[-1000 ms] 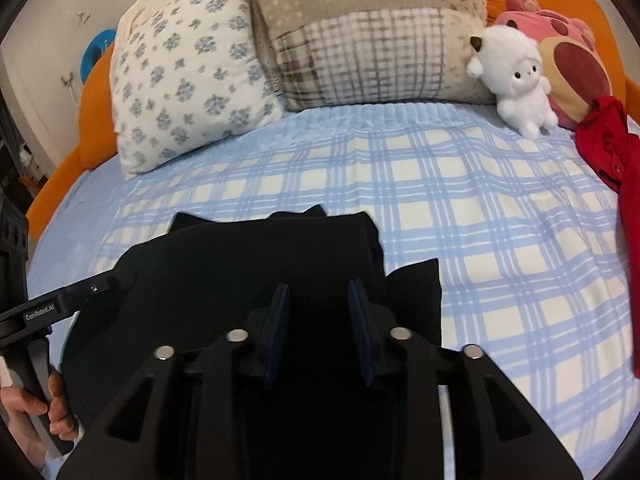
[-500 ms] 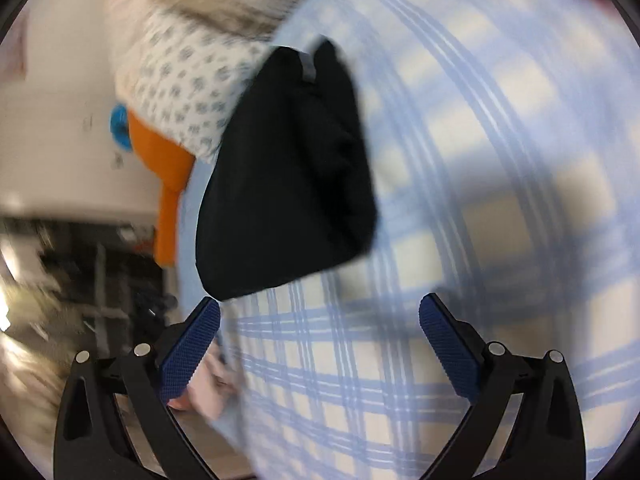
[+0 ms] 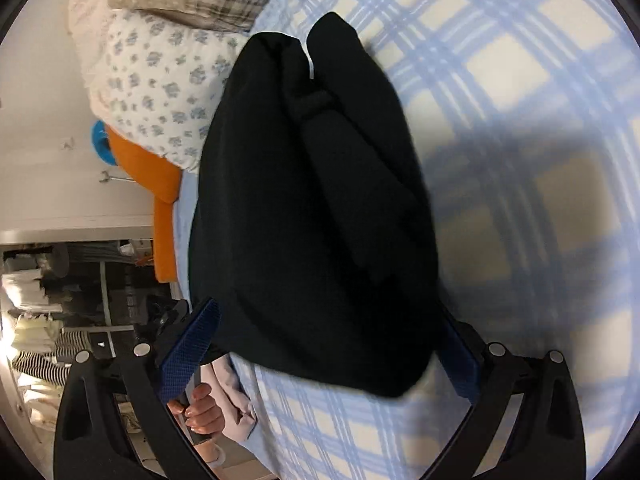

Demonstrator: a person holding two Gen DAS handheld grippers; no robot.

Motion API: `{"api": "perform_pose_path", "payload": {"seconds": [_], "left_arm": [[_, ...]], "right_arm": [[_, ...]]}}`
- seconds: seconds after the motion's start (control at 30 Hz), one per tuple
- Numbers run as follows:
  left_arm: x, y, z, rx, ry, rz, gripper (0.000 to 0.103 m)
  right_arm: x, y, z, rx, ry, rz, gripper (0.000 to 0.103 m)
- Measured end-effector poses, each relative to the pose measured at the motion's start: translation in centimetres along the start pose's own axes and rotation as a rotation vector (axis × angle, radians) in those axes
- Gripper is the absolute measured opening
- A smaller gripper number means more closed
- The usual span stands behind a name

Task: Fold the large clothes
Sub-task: 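Grasp the folded black jacket with both tools and lift it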

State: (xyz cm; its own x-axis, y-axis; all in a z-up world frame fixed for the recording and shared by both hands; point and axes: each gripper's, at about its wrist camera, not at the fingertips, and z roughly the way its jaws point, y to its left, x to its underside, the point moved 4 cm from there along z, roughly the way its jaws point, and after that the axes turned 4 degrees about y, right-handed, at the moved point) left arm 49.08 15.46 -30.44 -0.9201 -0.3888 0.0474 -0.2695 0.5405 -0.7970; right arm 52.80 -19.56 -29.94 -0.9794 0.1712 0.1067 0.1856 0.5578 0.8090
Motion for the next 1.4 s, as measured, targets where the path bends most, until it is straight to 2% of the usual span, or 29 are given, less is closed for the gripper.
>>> {"api": "perform_pose_path", "payload": {"seconds": [0.17,0.27,0.33,0.37,0.4,0.43,0.47,0.5,0.57,0.67,0.77,0.83,0.9,1.03,1.1,1.27,1.4], "left_arm": [[-2.4,-0.8,0.5,-0.038,-0.001,0.013,0.100],[-2.6,-1.3,1.0,-0.101,-0.015,0.012,0.100],[-2.3,-2.5,1.7,-0.193,-0.012,0.076,0.100],[-1.9,-3.3,2.2,-0.237,-0.009,0.124,0.096],[-1.6,-3.8,2.6,-0.286,-0.005,0.160,0.092],[-1.2,-4.2,2.6,-0.346,-0.016,0.197,0.082],[-1.0,-4.6,2.5,-0.359,-0.024,0.216,0.075],[-0.8,-4.9,2.3,-0.354,-0.028,0.226,0.069],[-0.4,-5.9,1.3,-0.327,-0.036,0.253,0.047],[1.2,-8.5,-0.9,-0.269,-0.036,0.346,0.037],[4.5,-12.8,-4.1,-0.319,-0.063,0.506,0.037],[6.6,-15.1,-7.9,-0.331,-0.103,0.548,0.037],[7.8,-16.3,-11.8,-0.332,-0.159,0.560,0.037],[9.9,-16.8,-23.8,-0.325,-0.323,0.543,0.037],[11.3,-16.1,-29.0,-0.334,-0.389,0.538,0.037],[15.8,-11.3,-42.9,-0.383,-0.564,0.473,0.037],[19.2,-5.4,-49.9,-0.428,-0.649,0.404,0.037]], "right_arm": [[-2.6,0.8,0.6,-0.043,-0.016,0.039,0.100],[-2.8,1.4,1.0,-0.008,-0.017,0.004,0.099],[-2.3,2.2,1.3,0.091,-0.015,-0.068,0.078],[-2.0,2.3,1.3,0.147,-0.019,-0.089,0.062],[-1.7,2.4,1.3,0.139,-0.019,-0.092,0.050],[-1.5,2.4,1.1,0.107,-0.021,-0.083,0.046],[-1.2,2.4,1.0,0.092,-0.026,-0.081,0.043],[-0.8,2.5,0.8,0.090,-0.036,-0.088,0.040],[0.3,3.6,0.6,0.106,-0.037,-0.127,0.036],[2.6,7.4,-0.2,0.117,-0.014,-0.226,0.034],[6.4,12.8,-1.2,0.144,-0.002,-0.339,0.033],[8.9,16.7,-1.3,0.171,0.002,-0.407,0.033],[11.3,20.5,-1.5,0.150,-0.019,-0.463,0.033],[15.9,28.1,-0.5,0.041,-0.043,-0.572,0.033],[18.4,32.1,0.9,-0.014,-0.025,-0.629,0.033],[25.4,41.9,7.5,-0.090,0.051,-0.789,0.033],[30.6,46.0,14.0,-0.104,0.110,-0.901,0.032]]}}
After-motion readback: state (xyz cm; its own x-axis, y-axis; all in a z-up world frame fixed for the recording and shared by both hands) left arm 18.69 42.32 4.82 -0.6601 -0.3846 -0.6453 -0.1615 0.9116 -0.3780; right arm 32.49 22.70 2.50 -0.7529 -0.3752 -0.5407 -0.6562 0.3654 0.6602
